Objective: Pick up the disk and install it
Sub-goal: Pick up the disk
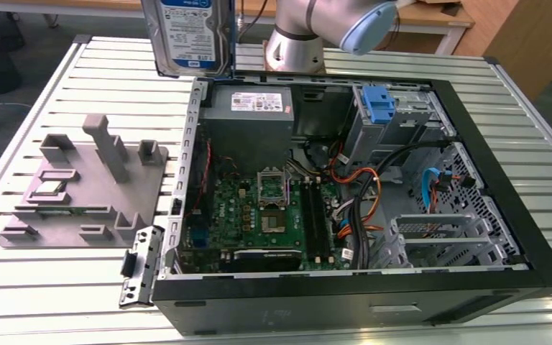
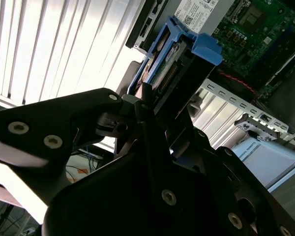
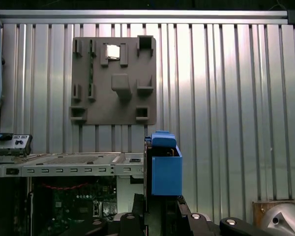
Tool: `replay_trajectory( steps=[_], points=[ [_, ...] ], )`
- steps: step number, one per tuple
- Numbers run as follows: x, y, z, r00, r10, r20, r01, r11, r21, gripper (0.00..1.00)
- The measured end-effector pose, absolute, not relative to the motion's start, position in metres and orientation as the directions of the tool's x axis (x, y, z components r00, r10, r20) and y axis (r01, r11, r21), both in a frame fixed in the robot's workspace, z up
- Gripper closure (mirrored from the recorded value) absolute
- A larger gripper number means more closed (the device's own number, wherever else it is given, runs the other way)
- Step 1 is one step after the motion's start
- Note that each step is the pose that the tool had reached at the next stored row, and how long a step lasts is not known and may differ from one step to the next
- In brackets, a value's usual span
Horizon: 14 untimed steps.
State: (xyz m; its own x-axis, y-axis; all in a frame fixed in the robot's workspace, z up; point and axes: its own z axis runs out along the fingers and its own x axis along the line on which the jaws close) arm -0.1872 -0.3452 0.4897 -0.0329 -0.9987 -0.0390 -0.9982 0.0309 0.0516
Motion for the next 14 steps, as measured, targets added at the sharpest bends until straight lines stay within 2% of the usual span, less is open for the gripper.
replay_trajectory(
  steps=[14],
  points=[
    [-0.1819,-0.3451,0.4880,-0.033,-0.999,-0.039,-0.998,0.031,0.052,0.65]
  ],
)
